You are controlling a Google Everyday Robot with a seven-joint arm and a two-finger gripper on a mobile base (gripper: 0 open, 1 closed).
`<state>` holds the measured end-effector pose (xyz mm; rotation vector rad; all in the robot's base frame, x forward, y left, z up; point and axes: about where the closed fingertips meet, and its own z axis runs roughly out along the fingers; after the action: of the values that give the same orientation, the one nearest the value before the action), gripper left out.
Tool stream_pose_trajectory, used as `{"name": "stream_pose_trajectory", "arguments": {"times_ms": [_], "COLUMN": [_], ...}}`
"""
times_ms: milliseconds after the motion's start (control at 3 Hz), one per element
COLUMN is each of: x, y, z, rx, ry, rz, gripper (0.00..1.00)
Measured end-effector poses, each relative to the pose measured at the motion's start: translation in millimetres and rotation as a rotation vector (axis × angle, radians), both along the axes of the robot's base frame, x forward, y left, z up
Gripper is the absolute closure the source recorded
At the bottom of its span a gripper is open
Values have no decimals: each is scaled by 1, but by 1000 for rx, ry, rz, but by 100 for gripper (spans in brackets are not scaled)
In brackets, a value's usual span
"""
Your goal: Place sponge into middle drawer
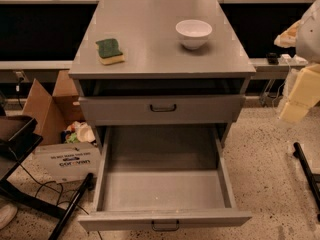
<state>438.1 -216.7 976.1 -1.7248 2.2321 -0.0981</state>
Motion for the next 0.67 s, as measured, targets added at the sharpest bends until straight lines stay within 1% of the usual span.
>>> {"name": "stream_pose_trajectory", "arguments": {"times_ms": [333, 667], "x": [0, 4], "y": [0, 0], "z": [0, 17], "rx": [0, 14], "ry": [0, -24], "rz": [0, 4], "gripper": [0, 0]}}
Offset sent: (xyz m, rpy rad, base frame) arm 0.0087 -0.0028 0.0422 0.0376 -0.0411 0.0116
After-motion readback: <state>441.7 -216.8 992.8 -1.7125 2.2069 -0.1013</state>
